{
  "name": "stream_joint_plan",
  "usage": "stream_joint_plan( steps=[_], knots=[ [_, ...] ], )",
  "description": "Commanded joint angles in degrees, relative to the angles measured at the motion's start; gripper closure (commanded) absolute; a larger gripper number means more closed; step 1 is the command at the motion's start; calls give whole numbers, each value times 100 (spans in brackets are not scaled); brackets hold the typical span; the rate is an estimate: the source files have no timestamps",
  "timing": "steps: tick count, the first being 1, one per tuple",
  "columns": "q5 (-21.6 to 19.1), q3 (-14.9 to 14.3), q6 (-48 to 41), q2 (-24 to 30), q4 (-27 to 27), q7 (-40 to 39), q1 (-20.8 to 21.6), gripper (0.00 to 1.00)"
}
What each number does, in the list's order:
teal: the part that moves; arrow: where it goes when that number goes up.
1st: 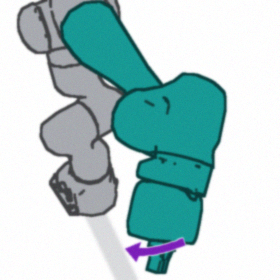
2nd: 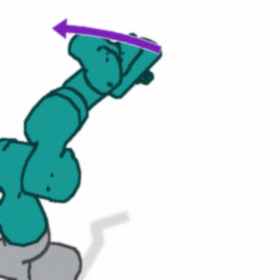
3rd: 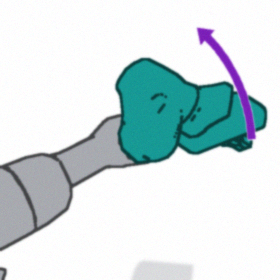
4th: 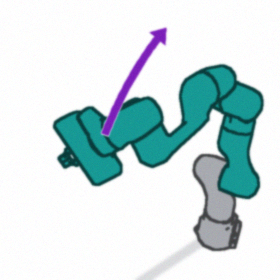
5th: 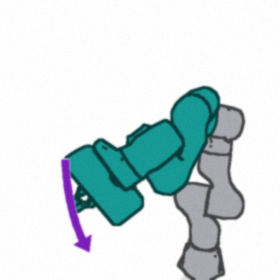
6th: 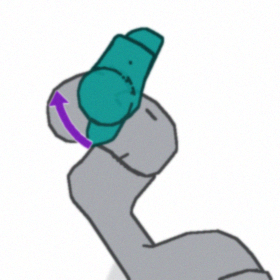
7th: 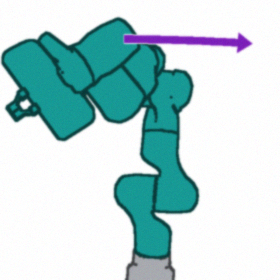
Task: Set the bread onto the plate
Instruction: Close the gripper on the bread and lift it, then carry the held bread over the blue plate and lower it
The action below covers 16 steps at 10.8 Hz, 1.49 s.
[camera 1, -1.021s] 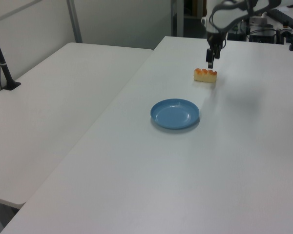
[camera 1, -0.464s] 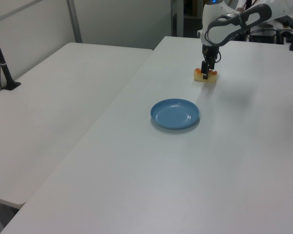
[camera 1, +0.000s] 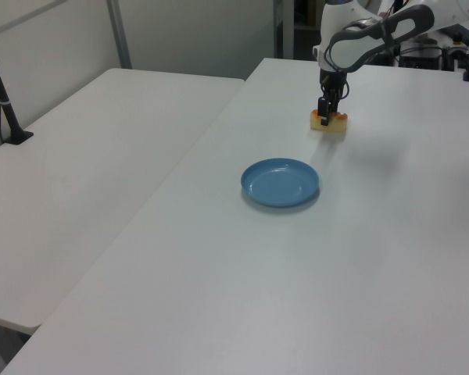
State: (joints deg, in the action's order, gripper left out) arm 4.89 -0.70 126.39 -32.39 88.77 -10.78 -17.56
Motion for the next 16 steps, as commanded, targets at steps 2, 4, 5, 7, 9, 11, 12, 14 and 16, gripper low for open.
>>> stream_joint_plan(
  steps=[2,4,5,7,9,11,12,14,16],
  knots=[
    [12,0,219,30,106,41,147,58],
    [-14,-1,140,214,106,102,313,71],
    [-49,-1,-52,354,106,120,436,71],
    [-67,-1,-553,627,71,417,857,71],
    [-67,-1,-625,716,44,1093,1366,71],
    [-85,-1,-616,716,-8,1822,1885,71],
    [-85,-1,-599,690,-35,2121,2096,71],
    [-85,8,-555,593,-35,2483,2422,71],
    [-85,17,-537,453,0,2599,2721,66]
  ],
)
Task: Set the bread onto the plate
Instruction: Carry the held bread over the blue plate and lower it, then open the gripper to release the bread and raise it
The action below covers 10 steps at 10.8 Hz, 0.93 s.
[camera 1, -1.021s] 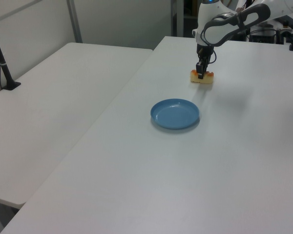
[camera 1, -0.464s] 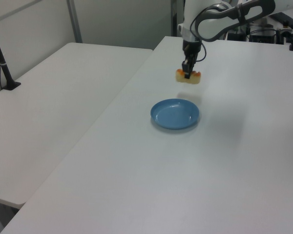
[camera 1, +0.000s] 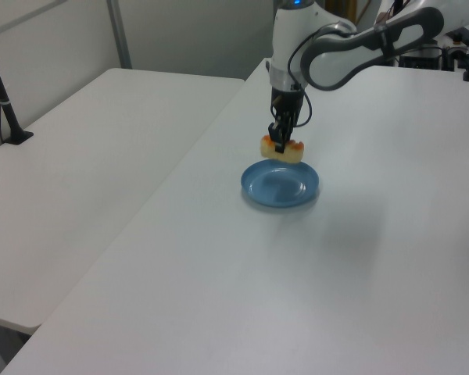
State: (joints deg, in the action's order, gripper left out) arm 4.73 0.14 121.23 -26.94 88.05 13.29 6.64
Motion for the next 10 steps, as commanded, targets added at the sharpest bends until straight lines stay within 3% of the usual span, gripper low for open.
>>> stream_joint_plan(
  steps=[1,2,4,5,6,8,10],
  knots=[
    [-52,-66,-12,-231,80,201,338,65],
    [-8,-66,-3,-293,80,192,338,64],
    [1,-66,233,-329,89,192,338,47],
    [1,-66,234,-329,89,192,338,33],
    [1,-66,217,-312,89,192,338,0],
    [27,-75,129,-128,63,183,329,0],
    [36,-84,-526,415,89,104,259,0]
  ],
)
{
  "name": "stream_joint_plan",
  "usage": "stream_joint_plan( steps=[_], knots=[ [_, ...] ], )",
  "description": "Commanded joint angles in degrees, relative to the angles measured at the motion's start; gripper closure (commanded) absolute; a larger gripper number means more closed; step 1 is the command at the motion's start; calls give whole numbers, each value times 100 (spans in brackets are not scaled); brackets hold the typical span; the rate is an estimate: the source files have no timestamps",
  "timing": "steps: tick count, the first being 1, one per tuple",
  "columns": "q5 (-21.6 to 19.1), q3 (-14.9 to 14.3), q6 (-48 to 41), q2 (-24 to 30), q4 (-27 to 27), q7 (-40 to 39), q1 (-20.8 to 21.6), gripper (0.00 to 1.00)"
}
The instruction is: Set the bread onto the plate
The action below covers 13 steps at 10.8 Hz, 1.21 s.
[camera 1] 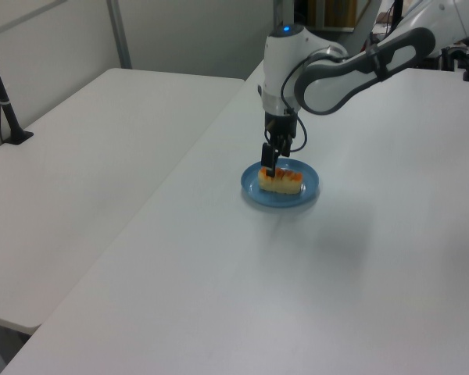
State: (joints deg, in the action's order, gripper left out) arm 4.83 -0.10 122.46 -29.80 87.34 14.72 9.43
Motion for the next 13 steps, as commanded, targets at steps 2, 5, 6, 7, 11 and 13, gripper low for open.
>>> stream_joint_plan(
  steps=[2,5,6,7,11,13],
  knots=[
    [27,-60,-1466,1333,161,-101,-195,0],
    [18,-60,-2311,2335,475,-259,-521,0],
    [18,-60,-2505,2582,581,-338,-617,0],
    [18,-52,-2577,2715,608,-426,-731,0],
    [18,-52,-2797,2891,591,-803,-785,0],
    [18,-52,-2876,2892,582,-866,-829,0]
  ],
)
